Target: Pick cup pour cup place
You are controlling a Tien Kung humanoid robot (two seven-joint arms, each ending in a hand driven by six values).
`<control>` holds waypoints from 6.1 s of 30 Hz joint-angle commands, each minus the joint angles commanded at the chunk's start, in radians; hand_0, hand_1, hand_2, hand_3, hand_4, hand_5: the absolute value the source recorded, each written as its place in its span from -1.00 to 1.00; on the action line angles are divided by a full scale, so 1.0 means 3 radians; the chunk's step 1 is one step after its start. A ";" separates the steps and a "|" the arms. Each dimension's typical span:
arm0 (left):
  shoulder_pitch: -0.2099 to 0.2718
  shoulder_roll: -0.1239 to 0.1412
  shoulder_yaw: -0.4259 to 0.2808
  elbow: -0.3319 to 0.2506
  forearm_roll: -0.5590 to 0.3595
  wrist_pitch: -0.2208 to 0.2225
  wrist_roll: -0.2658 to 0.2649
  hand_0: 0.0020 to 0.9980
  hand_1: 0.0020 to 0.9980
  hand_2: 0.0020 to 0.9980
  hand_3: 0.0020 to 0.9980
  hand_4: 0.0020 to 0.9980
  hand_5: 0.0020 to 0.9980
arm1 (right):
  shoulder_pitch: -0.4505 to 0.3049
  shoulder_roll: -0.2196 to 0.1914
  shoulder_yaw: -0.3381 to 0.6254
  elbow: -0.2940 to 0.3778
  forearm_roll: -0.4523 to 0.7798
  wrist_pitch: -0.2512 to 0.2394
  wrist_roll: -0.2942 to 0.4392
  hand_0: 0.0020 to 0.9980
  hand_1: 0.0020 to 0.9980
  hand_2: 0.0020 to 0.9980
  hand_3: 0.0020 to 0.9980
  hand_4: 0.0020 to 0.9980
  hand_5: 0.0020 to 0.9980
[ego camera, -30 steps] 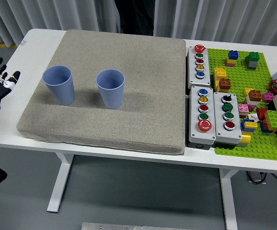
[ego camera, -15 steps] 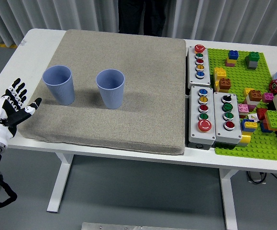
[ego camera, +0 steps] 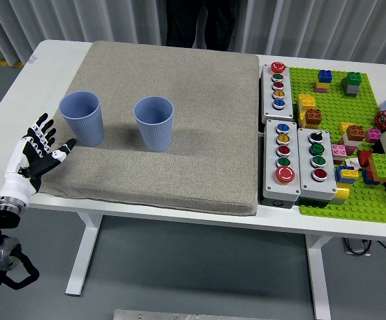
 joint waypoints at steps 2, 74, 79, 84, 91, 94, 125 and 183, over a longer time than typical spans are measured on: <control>-0.0012 0.0000 0.0028 -0.0001 -0.0007 0.0009 -0.0004 0.99 0.96 1.00 1.00 0.66 -0.76 | -0.0002 -0.0001 -0.0003 0.0000 0.0005 0.0001 0.0002 0.44 0.36 0.35 0.25 -0.83 -0.34; -0.0840 0.0014 0.0602 0.0723 -0.0275 0.0121 -0.0041 0.99 0.95 1.00 1.00 0.69 -0.63 | 0.0070 -0.0009 -0.0064 0.0000 0.0093 -0.0005 0.0015 0.44 0.36 0.35 0.25 -0.84 -0.32; -0.0846 0.0017 0.0637 0.0741 -0.0245 0.0124 -0.0040 0.99 0.95 1.00 1.00 0.68 -0.64 | 0.0064 -0.0006 -0.0052 0.0000 0.0068 0.0001 0.0008 0.44 0.36 0.35 0.25 -0.84 -0.32; -0.0863 0.0024 0.0646 0.0744 -0.0214 0.0129 -0.0027 0.99 0.95 1.00 1.00 0.68 -0.64 | 0.0065 -0.0005 -0.0043 0.0000 0.0056 0.0004 0.0007 0.44 0.36 0.35 0.25 -0.84 -0.32; -0.0909 0.0026 0.0648 0.0755 -0.0212 0.0140 -0.0003 0.99 0.95 1.00 1.00 0.68 -0.62 | 0.0083 -0.0010 -0.0050 0.0000 0.0078 0.0008 0.0018 0.44 0.36 0.35 0.25 -0.84 -0.32; -0.0918 0.0027 0.0654 0.0765 -0.0205 0.0140 0.0001 0.99 0.95 1.00 1.00 0.68 -0.62 | 0.0088 -0.0011 -0.0054 0.0000 0.0085 0.0009 0.0019 0.44 0.36 0.35 0.25 -0.84 -0.32; -0.1092 0.0037 0.0807 0.0890 -0.0271 0.0149 0.0014 0.97 0.92 1.00 1.00 0.69 -0.58 | 0.0117 -0.0005 -0.0034 0.0000 0.0052 0.0016 0.0006 0.44 0.36 0.35 0.25 -0.84 -0.33; -0.1362 0.0682 0.1143 -0.0358 0.2183 0.1023 0.0851 0.10 0.11 0.11 0.11 0.21 -1.00 | 0.0099 -0.0032 -0.0094 0.0000 0.0113 -0.0004 0.0013 0.44 0.37 0.34 0.24 -0.84 -0.36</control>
